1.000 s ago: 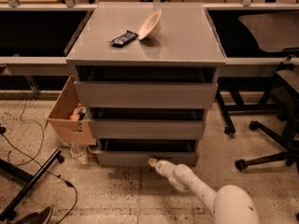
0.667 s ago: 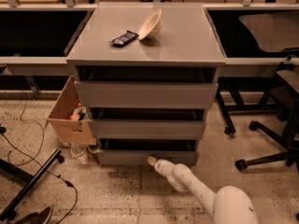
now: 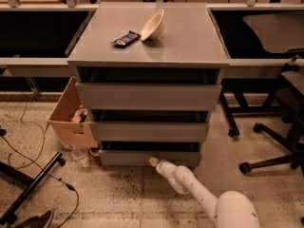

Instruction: Close bottom drawer

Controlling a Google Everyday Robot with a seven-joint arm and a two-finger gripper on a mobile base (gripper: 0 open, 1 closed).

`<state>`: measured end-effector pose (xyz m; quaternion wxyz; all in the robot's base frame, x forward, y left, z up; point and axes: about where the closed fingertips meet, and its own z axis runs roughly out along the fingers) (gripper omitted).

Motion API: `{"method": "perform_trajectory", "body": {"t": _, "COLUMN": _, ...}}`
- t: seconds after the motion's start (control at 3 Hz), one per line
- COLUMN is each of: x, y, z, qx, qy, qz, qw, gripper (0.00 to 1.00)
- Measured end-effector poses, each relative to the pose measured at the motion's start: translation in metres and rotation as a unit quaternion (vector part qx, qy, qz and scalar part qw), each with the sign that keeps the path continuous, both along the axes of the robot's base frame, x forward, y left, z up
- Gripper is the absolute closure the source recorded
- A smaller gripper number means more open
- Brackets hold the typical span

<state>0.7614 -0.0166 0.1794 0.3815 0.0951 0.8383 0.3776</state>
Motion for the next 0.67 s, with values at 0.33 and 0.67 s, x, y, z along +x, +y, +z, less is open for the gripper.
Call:
{"method": "perform_trajectory", "body": {"t": 0.33, "x": 0.0133, "y": 0.0137, "z": -0.0004, "qx": 0.003, "qy": -0.008, "qz": 0.012, "qw": 0.9999, "gripper": 1.00}}
{"method": "perform_trajectory", "body": {"t": 0.67, "x": 0.0217, "y": 0.0198, "z": 0.0030, "qx": 0.003, "qy": -0.018, "qz": 0.012, "qw": 0.9998, "gripper": 1.00}}
